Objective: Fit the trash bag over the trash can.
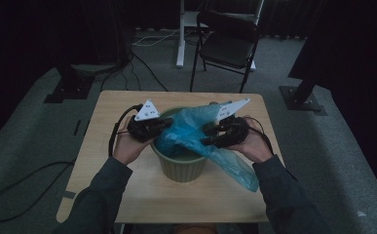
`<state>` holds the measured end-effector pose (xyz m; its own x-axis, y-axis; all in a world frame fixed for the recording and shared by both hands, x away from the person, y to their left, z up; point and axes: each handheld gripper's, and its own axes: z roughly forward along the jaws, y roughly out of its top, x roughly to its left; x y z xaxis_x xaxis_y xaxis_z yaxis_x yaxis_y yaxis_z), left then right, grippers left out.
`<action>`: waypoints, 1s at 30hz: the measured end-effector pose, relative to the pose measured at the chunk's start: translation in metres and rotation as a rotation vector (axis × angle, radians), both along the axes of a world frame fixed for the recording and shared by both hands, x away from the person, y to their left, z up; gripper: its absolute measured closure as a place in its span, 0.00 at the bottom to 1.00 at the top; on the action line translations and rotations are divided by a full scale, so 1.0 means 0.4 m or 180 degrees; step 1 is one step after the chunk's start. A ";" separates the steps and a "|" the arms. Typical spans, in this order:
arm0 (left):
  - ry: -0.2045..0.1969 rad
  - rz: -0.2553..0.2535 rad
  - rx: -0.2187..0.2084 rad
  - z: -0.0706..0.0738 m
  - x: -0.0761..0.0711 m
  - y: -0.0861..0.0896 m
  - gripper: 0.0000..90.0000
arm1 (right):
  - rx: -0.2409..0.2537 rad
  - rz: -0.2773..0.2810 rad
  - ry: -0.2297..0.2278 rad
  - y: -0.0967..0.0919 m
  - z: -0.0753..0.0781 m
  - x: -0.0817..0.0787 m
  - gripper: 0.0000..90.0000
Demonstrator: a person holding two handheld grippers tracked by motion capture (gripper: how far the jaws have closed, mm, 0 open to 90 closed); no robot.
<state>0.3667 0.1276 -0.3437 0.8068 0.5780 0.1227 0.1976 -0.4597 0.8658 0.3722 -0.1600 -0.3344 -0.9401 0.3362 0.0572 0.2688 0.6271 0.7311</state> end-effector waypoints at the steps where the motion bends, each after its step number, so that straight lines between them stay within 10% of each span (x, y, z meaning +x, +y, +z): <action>1: -0.0002 0.0009 -0.0010 -0.001 0.000 0.001 0.99 | -0.0024 0.0027 0.0007 0.003 -0.002 -0.002 0.63; 7: -0.0008 0.0010 -0.0039 -0.002 -0.003 0.002 0.99 | -0.0086 0.0022 0.0016 0.020 -0.013 0.001 0.67; 11: -0.0031 0.0014 -0.0072 0.001 -0.008 0.008 0.99 | -0.0154 -0.0040 0.0013 0.034 -0.026 0.009 1.00; 30: -0.0023 0.0148 -0.0092 -0.019 -0.028 0.072 0.99 | -0.0236 -0.0830 -0.0289 -0.061 -0.002 0.031 1.00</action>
<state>0.3555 0.1563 -0.3512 0.7781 0.6181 0.1113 0.2117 -0.4250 0.8801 0.3846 -0.1845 -0.3353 -0.8215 0.5674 -0.0569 0.3635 0.5980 0.7143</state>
